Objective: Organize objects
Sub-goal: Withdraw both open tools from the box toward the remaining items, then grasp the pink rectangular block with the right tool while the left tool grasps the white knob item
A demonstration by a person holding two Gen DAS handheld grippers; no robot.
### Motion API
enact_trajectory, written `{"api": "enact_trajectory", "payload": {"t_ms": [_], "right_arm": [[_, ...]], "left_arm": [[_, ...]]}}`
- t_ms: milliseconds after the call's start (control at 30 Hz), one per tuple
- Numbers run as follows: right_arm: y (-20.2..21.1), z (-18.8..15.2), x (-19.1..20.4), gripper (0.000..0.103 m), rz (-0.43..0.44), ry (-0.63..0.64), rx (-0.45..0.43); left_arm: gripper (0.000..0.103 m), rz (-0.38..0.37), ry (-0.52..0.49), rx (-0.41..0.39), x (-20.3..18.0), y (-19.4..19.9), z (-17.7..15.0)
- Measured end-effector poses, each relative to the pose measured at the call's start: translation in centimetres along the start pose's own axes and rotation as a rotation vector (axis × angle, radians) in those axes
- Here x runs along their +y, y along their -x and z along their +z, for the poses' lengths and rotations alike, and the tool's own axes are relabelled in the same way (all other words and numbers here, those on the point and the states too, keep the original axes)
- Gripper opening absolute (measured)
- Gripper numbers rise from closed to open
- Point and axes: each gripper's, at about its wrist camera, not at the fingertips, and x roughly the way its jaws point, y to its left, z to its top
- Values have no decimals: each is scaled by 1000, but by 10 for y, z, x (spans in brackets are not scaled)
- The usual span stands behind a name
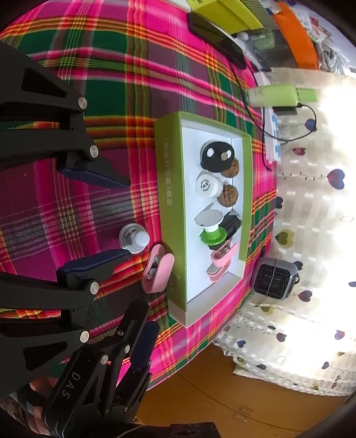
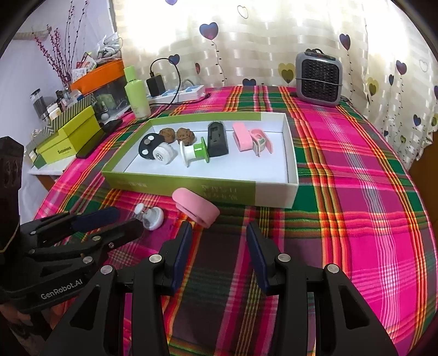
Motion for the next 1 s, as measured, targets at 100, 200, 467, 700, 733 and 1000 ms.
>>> {"api": "enact_trajectory", "payload": {"t_ms": [100, 200, 467, 700, 733, 1000], "right_arm": [[0, -1, -3, 42, 1, -12, 2], [1, -1, -6, 42, 4, -23, -3], [0, -1, -7, 42, 11, -29, 5], [-2, -2, -7, 42, 19, -28, 11], [-2, -1, -7, 42, 20, -28, 12], [-3, -2, -6, 42, 13, -31, 19]], "left_arm": [[44, -3, -8, 9, -3, -3, 1], [44, -1, -13, 10, -5, -5, 4], [44, 14, -19, 21, -7, -13, 8], [44, 14, -26, 33, -8, -19, 11], [44, 15, -24, 32, -8, -19, 11], [30, 15, 0, 24, -1, -20, 13]]}}
